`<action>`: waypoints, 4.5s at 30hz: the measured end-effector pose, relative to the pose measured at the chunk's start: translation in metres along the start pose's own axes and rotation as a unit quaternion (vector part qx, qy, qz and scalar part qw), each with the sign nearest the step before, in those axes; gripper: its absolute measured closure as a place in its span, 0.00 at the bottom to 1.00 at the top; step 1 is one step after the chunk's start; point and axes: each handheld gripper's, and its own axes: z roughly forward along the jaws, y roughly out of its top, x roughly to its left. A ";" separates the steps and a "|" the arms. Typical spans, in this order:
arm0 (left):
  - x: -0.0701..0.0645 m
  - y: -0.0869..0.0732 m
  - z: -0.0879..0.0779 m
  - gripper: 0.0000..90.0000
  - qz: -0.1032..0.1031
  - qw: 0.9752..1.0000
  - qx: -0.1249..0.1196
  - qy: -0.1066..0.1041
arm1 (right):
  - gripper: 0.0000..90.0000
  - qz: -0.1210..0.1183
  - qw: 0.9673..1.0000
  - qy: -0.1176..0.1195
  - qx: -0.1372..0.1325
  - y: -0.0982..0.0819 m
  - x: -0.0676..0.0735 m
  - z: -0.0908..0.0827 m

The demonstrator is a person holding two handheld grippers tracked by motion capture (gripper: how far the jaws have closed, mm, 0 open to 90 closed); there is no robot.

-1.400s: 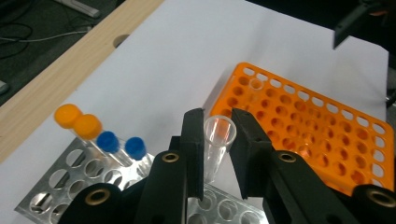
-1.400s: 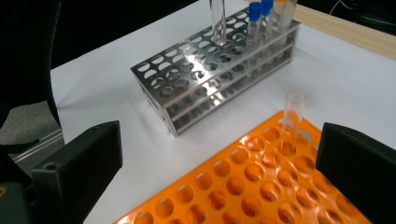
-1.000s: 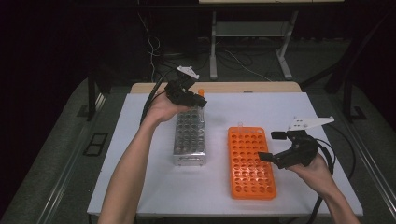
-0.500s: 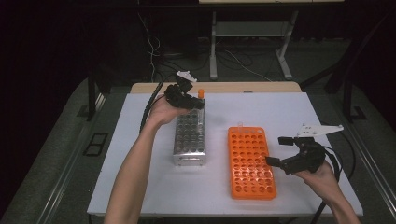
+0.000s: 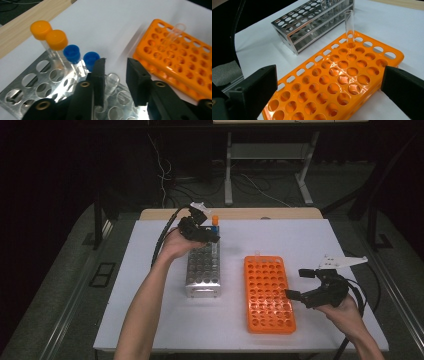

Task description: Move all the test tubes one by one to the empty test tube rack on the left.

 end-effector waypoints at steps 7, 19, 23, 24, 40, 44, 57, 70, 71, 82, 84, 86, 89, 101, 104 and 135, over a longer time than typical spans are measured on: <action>-0.008 0.002 -0.007 0.61 -0.006 1.000 0.002 -0.015 | 0.00 -0.001 1.000 -0.001 0.001 0.001 0.000 0.000; -0.033 -0.003 -0.031 0.28 -0.006 1.000 -0.019 -0.024 | 0.00 -0.005 1.000 0.002 0.009 0.011 -0.004 0.006; -0.044 -0.009 -0.039 0.13 -0.003 1.000 -0.027 -0.015 | 0.00 -0.008 1.000 0.004 0.013 0.017 -0.007 0.011; -0.046 -0.010 -0.041 0.09 -0.003 0.999 -0.029 -0.015 | 0.00 -0.008 1.000 0.004 0.013 0.018 -0.008 0.012; -0.071 -0.048 -0.057 0.00 -0.012 0.998 -0.066 -0.002 | 0.00 -0.016 0.999 0.000 0.042 0.040 -0.028 0.041; -0.075 -0.057 -0.057 0.00 -0.014 0.998 -0.067 -0.004 | 0.00 -0.019 0.999 -0.001 0.049 0.044 -0.031 0.051; -0.089 -0.079 -0.059 0.00 -0.014 0.998 -0.065 -0.004 | 0.17 -0.038 0.996 -0.001 0.077 0.050 -0.042 0.084; -0.101 -0.088 -0.058 0.00 -0.006 0.998 -0.069 -0.010 | 0.57 -0.066 0.994 -0.009 0.091 0.048 -0.045 0.113; -0.101 -0.088 -0.058 0.00 -0.005 0.998 -0.069 -0.010 | 0.61 -0.068 0.994 -0.009 0.091 0.048 -0.044 0.115; -0.106 -0.087 -0.053 0.00 0.003 0.998 -0.067 -0.015 | 0.83 -0.090 0.991 -0.033 0.089 0.052 -0.040 0.120; -0.106 -0.086 -0.052 0.00 0.005 0.998 -0.064 -0.016 | 0.83 -0.093 0.992 -0.032 0.083 0.056 -0.038 0.117; -0.107 -0.086 -0.051 0.00 0.005 0.998 -0.063 -0.017 | 0.83 -0.095 0.992 -0.033 0.073 0.062 -0.035 0.112; -0.107 -0.085 -0.050 0.00 0.006 0.998 -0.063 -0.017 | 0.83 -0.102 0.992 -0.035 0.064 0.070 -0.031 0.105; -0.103 -0.066 -0.044 0.04 0.014 0.997 -0.064 -0.028 | 0.84 -0.116 0.991 0.036 0.063 0.092 0.002 0.093; -0.101 -0.057 -0.042 0.06 0.012 0.997 -0.070 -0.032 | 0.84 -0.123 0.989 0.050 0.069 0.095 0.011 0.096; -0.099 0.001 -0.033 0.66 0.073 0.992 -0.048 -0.092 | 0.83 -0.162 0.977 0.104 0.090 0.110 0.048 0.114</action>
